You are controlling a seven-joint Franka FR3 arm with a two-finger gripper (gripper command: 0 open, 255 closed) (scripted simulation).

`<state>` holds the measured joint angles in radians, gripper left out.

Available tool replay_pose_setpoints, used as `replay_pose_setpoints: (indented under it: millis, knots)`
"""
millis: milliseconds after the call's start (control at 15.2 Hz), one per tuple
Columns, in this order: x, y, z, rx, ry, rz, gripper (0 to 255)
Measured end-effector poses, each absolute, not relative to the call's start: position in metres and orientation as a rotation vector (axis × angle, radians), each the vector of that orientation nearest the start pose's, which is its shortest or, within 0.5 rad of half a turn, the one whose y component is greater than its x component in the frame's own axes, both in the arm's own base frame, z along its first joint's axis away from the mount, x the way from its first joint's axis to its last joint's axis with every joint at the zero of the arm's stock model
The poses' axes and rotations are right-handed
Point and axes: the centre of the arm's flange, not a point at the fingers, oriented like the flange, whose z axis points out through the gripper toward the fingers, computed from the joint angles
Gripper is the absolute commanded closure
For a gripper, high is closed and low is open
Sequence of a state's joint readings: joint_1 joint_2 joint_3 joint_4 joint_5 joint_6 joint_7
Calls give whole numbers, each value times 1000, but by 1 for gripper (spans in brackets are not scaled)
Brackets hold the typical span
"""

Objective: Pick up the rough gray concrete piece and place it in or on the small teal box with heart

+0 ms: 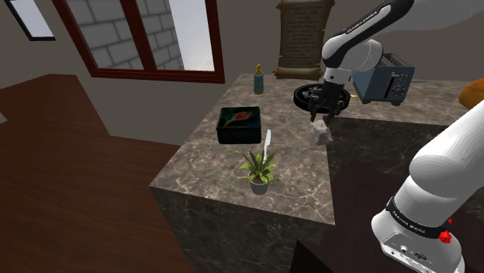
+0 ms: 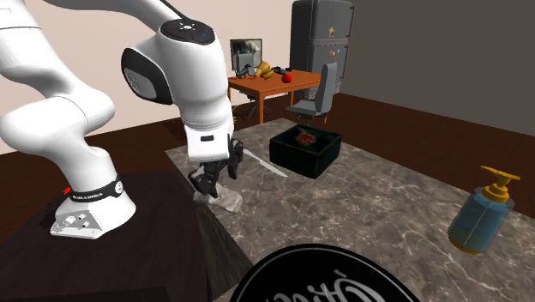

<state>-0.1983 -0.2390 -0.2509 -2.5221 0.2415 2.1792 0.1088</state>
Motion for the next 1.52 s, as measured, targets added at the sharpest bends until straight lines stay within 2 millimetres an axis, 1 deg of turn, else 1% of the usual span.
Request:
replay_pose_setpoints:
  millis: [66, 198, 594, 990, 1056, 1518]
  knots:
    - [395, -170, 354, -2757, 965, 63, 0]
    - [401, -164, 349, -2802, 948, 23, 0]
    - [404, -158, 321, -2817, 942, 9, 0]
    - [404, -157, 317, -2817, 942, 8, 0]
    - [404, -157, 317, -2817, 942, 8, 255]
    - [404, -157, 317, -2817, 941, 9, 255]
